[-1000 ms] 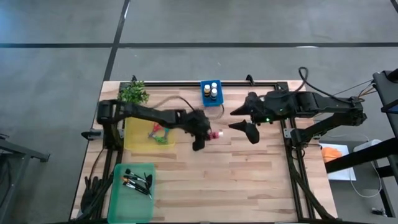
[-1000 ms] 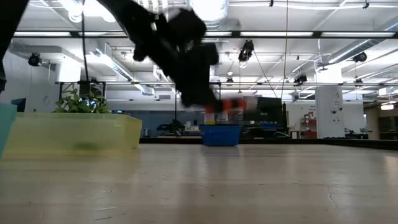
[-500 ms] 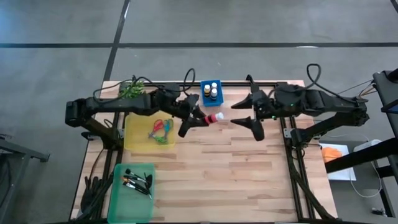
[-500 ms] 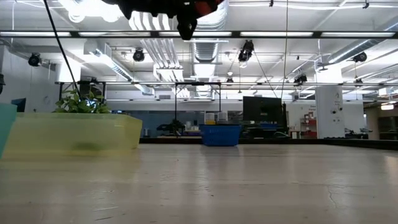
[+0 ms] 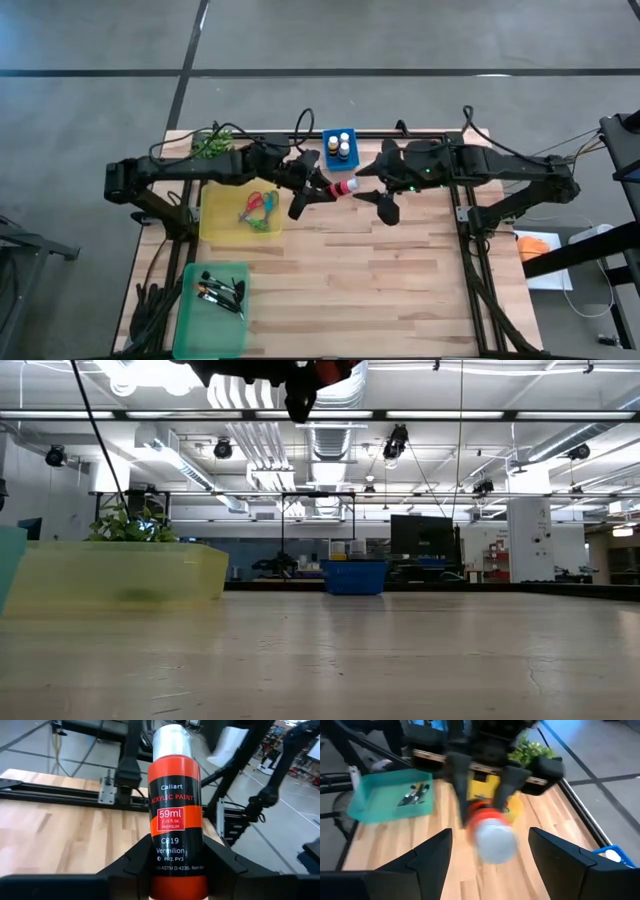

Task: Pick & Place Paint Supplies
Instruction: Put the orange paint bottle into the blue bin

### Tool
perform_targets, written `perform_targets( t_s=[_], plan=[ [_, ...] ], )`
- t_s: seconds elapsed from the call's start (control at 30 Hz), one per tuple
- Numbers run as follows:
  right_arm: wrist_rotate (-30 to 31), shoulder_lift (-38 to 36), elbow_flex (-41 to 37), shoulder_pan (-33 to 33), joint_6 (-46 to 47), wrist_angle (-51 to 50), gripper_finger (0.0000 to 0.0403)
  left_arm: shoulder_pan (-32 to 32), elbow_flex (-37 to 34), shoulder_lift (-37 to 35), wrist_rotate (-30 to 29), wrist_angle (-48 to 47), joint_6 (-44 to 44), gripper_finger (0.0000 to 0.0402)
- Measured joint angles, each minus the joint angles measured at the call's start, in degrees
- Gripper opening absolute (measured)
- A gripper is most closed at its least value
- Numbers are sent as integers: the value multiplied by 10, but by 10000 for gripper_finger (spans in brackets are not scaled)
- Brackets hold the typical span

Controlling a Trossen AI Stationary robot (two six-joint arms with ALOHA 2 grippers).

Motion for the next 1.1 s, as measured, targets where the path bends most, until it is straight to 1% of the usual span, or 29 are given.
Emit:
perform_targets(
  t_s=[0.13, 0.3, 0.53, 0.63, 0.83, 0.93, 0.97, 1.1],
  plan=[
    [-5, 10, 0, -7, -9, 1, 262, -7, 0, 0, -4, 0, 0, 138],
    [-26, 24, -1, -12, -14, 0, 262, -9, 0, 0, -10, -1, 0, 139],
    [-34, 13, -1, -12, -11, -1, 259, -10, 0, 0, -10, -2, -2, 139],
    [-35, 13, -1, -12, -10, -3, 235, -10, 0, 0, -10, -2, -2, 139],
    [-53, 15, -1, -12, -10, -3, 151, -10, 0, 0, -8, -2, -2, 139],
    [-65, 17, -1, -12, -13, -2, 119, -10, 0, 0, -8, -2, -1, 139],
    [-67, 17, -1, -12, -14, -2, 113, -10, 0, 0, -8, -4, 0, 139],
    [-66, 18, -1, -12, -22, 2, 113, -10, 0, -1, -10, -3, -1, 140]
  ],
)
